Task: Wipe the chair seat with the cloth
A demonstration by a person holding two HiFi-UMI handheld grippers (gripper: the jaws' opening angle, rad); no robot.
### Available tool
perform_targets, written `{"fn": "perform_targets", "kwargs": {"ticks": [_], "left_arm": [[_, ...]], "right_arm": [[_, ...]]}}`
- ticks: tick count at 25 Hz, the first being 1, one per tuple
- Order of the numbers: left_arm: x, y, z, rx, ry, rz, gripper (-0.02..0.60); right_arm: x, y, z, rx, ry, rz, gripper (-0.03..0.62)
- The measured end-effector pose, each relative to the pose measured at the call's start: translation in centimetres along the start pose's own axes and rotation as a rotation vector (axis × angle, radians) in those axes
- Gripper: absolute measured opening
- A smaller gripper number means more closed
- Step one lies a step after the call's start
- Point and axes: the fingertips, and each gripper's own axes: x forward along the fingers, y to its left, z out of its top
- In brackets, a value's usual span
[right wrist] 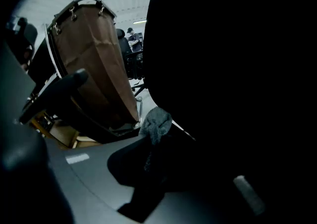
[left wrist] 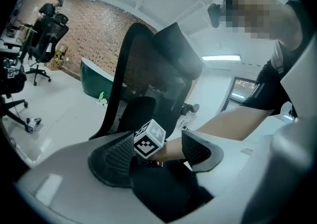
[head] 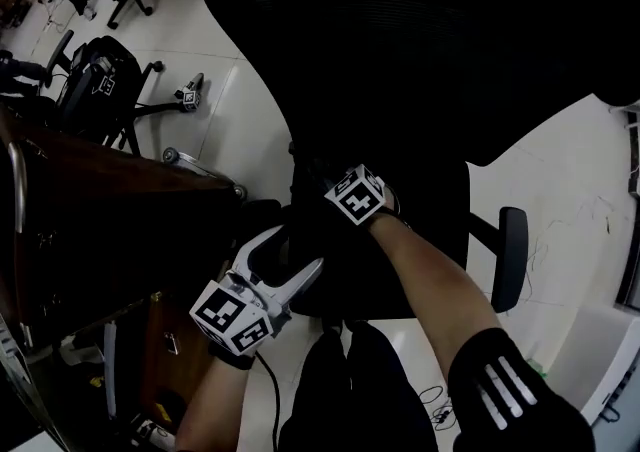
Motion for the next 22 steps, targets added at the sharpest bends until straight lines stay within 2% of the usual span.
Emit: {"fn": "perform_targets", "kwargs": {"ticks": [3, 8, 10, 13, 17, 22], "left_arm": [[0.9, 0.6, -1.0, -0.011, -0.007, 0.003, 0.327], [0.6, 0.8, -1.7, -0.018, -0.007, -0.002, 0.327], [1.0, 0.5, -1.9, -0.019, -0.008, -0.007, 0.327], [2.0, -0.2, -2.2, -0.019, 0.001, -0.019, 0.327], [2.9, -0.9, -2.5, -0.02, 0.015, -0.042, 0.327], [4.8, -2.6, -2.6, -0.019, 0.023, -0.082, 0.327]], "right_arm": [[2.9, -0.8, -0.1, -0.064, 0.02, -0.013, 0.051], [5.9, 0.3, -0.9, -0.135, 0.047, -0.009, 0.051], [6.2, 0.0, -1.4, -0.175, 0.044, -0.005, 0.051], [5.3, -1.7, -2.8, -0.176, 0.053, -0.013, 0.051], [2.9, -5.9, -7.3, -0.156, 0.147, -0.085, 0.051], [-3.1, -12.2, -14.4, -0.074, 0.234, -0.19, 0.051]]}}
